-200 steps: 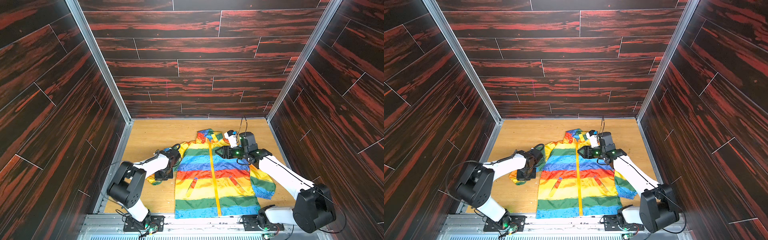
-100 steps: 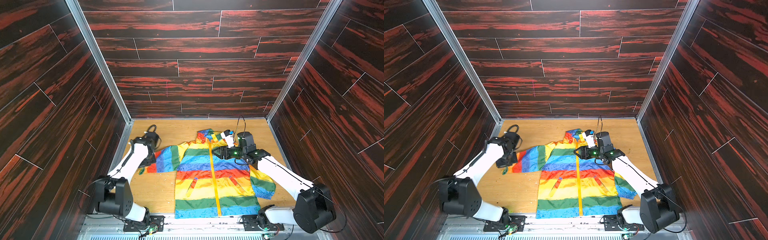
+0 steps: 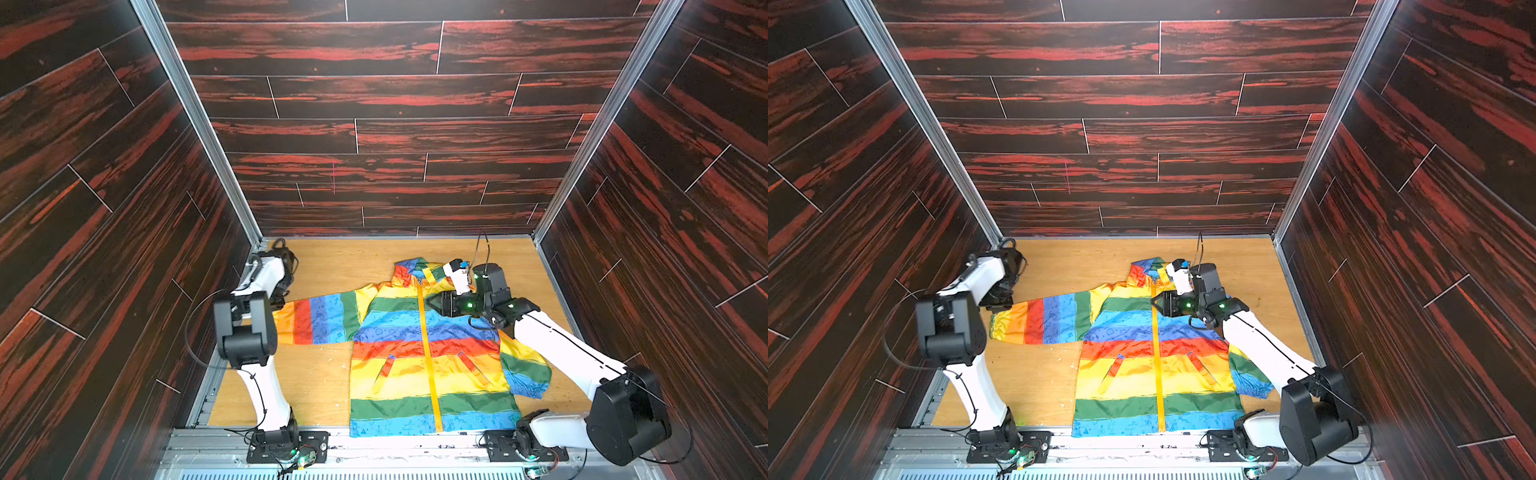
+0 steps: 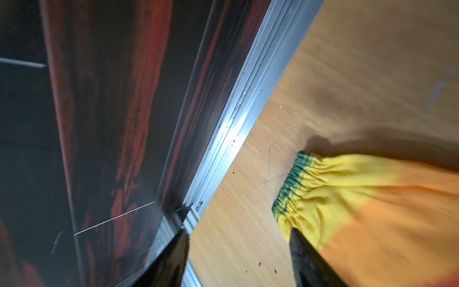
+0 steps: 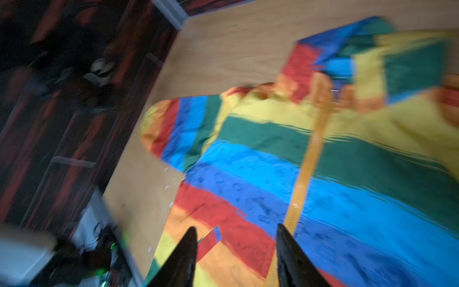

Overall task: Unzip the jacket
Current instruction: Flatten out the jacket at the center of the board.

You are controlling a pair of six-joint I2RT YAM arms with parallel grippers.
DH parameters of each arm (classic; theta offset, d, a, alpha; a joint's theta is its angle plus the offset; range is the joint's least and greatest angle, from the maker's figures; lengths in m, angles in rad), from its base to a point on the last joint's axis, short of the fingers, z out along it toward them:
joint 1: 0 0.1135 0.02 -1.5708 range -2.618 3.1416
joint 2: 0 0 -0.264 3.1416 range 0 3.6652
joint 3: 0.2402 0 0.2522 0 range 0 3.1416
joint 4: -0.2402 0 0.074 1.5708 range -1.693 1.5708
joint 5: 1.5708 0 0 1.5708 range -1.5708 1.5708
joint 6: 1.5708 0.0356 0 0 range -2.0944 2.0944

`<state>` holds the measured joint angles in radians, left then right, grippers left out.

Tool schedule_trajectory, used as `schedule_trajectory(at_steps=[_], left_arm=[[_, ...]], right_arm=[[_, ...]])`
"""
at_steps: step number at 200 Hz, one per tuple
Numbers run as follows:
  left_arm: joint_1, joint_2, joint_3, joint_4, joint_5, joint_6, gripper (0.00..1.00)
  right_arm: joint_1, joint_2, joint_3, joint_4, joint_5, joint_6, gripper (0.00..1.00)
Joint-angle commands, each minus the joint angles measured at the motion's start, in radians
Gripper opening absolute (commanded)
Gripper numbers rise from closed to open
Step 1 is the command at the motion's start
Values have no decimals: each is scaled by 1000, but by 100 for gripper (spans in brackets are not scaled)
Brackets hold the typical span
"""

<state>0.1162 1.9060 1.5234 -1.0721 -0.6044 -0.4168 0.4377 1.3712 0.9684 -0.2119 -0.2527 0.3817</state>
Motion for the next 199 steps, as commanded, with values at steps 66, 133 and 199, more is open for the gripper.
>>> schedule_trajectory(at_steps=[66, 133, 199], left_arm=[[-436, 59, 87, 369, 623, 32, 67], [-490, 446, 647, 346, 676, 14, 84], [-489, 769, 1089, 328, 839, -94, 89]], right_arm=[[-248, 305, 199, -234, 276, 103, 52], [-261, 605, 571, -292, 50, -44, 74], [-260, 979, 1056, -474, -75, -9, 77]])
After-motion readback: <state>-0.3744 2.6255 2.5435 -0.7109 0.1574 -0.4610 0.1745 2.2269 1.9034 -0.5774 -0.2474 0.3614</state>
